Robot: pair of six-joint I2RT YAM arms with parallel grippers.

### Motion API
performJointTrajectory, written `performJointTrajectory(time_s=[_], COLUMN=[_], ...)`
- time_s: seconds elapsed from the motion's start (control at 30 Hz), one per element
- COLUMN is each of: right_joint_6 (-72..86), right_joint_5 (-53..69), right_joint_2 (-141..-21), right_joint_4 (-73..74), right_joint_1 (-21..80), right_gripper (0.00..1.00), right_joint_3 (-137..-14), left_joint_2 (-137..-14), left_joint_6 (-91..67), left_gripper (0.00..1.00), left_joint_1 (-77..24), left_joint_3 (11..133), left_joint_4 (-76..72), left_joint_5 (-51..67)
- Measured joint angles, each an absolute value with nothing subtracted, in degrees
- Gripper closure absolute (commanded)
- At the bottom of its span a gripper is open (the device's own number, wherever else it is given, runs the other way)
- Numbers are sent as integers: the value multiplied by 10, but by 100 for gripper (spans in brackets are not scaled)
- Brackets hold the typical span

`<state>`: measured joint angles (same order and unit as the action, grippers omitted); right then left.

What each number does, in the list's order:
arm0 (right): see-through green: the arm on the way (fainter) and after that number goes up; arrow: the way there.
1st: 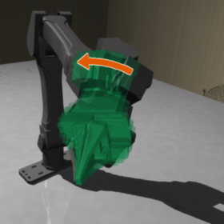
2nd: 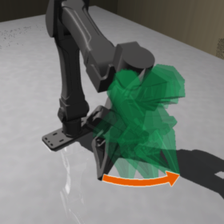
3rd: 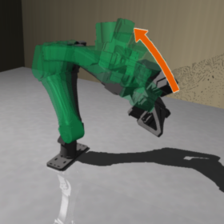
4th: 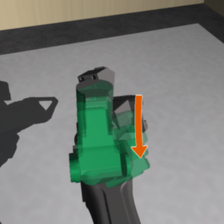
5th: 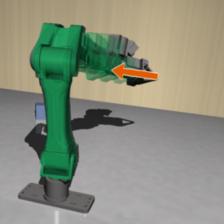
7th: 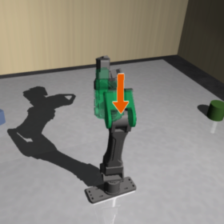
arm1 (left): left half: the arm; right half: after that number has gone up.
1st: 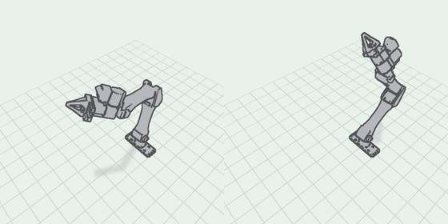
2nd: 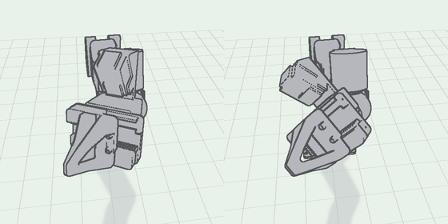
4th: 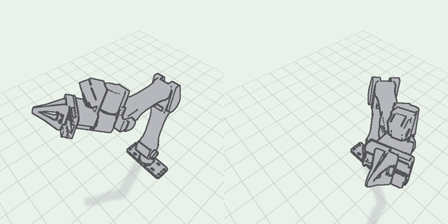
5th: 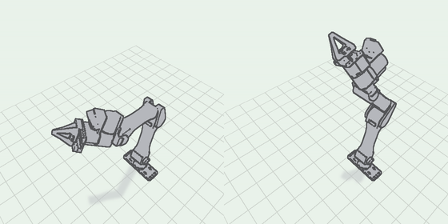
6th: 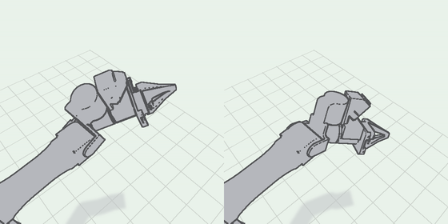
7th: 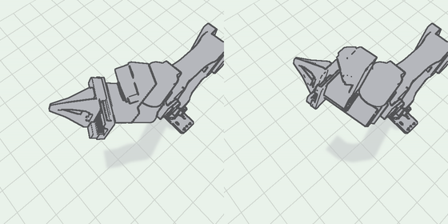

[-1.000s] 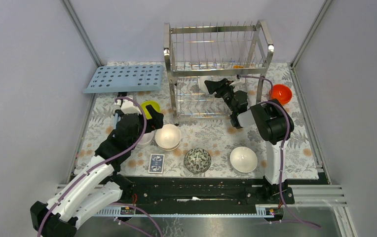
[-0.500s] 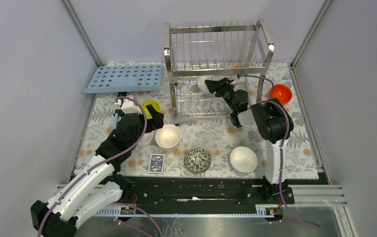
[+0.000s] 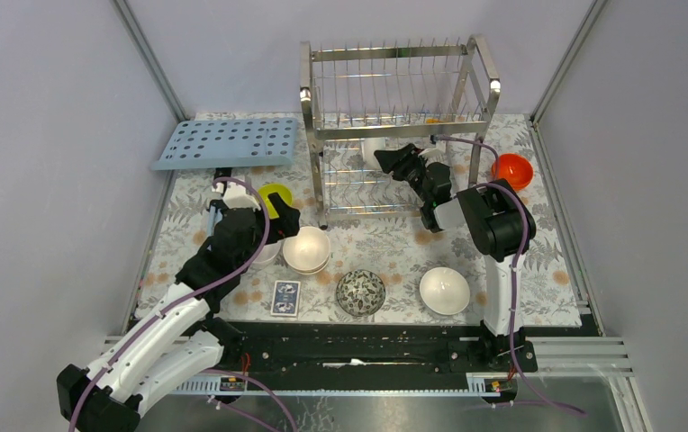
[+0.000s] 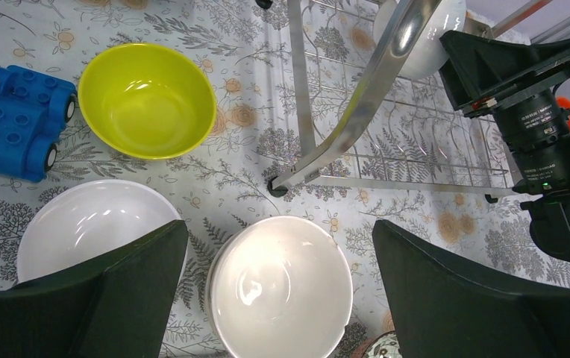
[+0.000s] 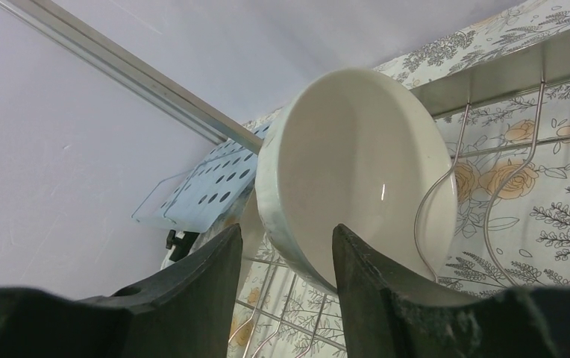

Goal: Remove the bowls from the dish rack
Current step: Pick up the bowl from the dish rack.

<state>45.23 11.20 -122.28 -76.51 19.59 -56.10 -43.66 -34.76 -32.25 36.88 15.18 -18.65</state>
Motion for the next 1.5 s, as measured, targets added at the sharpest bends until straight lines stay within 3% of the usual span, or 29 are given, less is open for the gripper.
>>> performJointTrajectory(time_s=[0.57, 1.07, 1.5], right_joint_6=[471, 534, 576], right_joint_5=[118, 147, 155], right_joint_2=[-1239, -1248, -1248], right_joint_4=[-756, -809, -829], right_joint_1=[197, 208, 211], right_gripper=[69, 100, 100], right_joint_3=[-590, -595, -596], left_joint_2=[-435, -431, -427], left_joint_6=[-348, -348, -348], left_gripper=[1, 1, 1], left_joint_1=[-322, -322, -322], left_joint_3=[369, 369, 369], left_joint_4=[149, 149, 149], left_joint_5=[-185, -185, -185])
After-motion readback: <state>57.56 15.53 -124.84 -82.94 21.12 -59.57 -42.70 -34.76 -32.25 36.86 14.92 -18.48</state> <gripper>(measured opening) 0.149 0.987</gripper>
